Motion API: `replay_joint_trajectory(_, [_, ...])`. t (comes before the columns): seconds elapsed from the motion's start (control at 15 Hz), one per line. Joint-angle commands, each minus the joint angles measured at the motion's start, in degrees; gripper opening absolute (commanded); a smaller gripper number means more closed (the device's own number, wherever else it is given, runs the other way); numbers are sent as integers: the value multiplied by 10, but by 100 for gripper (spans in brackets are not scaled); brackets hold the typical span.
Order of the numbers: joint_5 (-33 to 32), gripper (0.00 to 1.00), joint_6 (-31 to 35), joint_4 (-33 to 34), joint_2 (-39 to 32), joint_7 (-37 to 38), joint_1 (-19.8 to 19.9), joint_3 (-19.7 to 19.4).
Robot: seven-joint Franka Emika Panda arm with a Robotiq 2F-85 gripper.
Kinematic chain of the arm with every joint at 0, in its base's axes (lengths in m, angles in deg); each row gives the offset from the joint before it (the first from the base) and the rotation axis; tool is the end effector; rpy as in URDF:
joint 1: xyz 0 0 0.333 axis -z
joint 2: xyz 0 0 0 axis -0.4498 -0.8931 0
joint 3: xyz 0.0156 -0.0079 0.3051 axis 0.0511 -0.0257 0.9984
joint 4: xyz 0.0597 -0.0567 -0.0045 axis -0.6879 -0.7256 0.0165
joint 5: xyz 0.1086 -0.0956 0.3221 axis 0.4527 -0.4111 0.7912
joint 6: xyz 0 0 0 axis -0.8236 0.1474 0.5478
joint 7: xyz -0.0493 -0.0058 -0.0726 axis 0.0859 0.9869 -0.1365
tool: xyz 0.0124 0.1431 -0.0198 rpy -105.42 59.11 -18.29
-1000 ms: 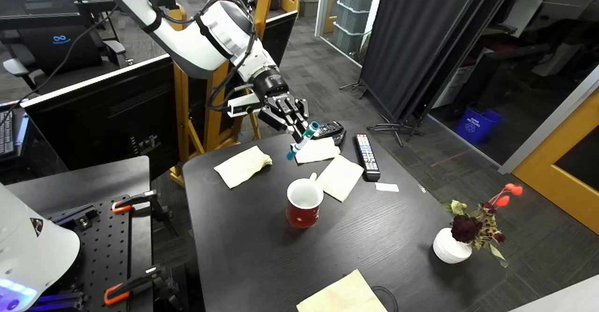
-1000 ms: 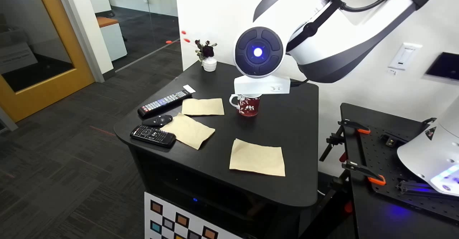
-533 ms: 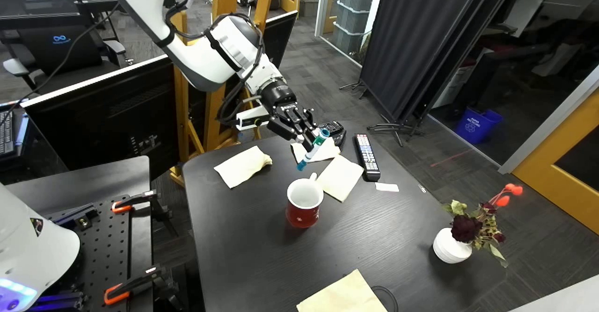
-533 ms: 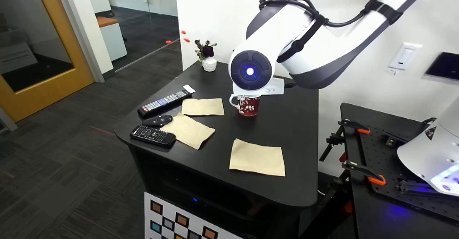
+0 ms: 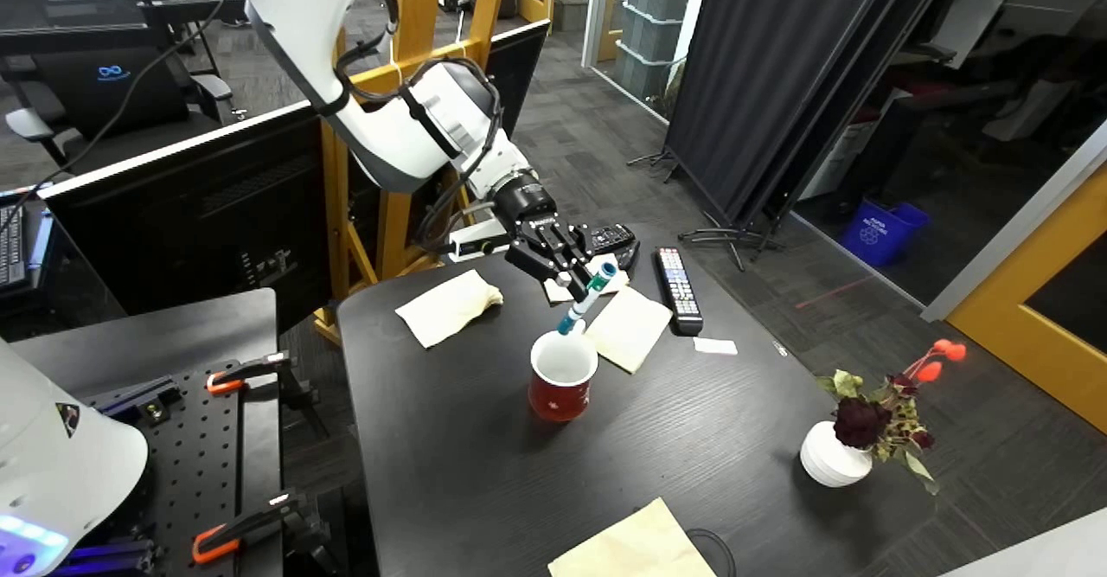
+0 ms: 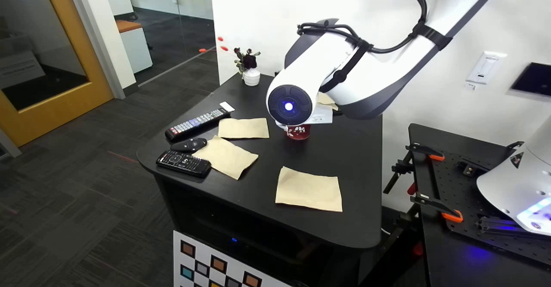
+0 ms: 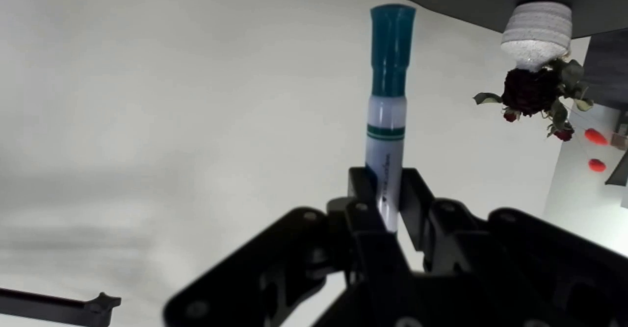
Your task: Pick up the pen from the table and put it in the red mug cup.
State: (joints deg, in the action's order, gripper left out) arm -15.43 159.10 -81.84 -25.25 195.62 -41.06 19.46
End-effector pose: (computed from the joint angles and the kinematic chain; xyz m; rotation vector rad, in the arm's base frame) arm 0.5352 0.0282 0.2227 1.6428 -1.0766 1.0540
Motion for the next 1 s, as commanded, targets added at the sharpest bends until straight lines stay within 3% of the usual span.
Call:
replay_joint_trajectory(0.0, [-4, 5, -14, 24, -27, 11, 16, 15])
replay_joint_trajectory(0.93, [3, 5, -6, 65, -95, 0, 24, 19])
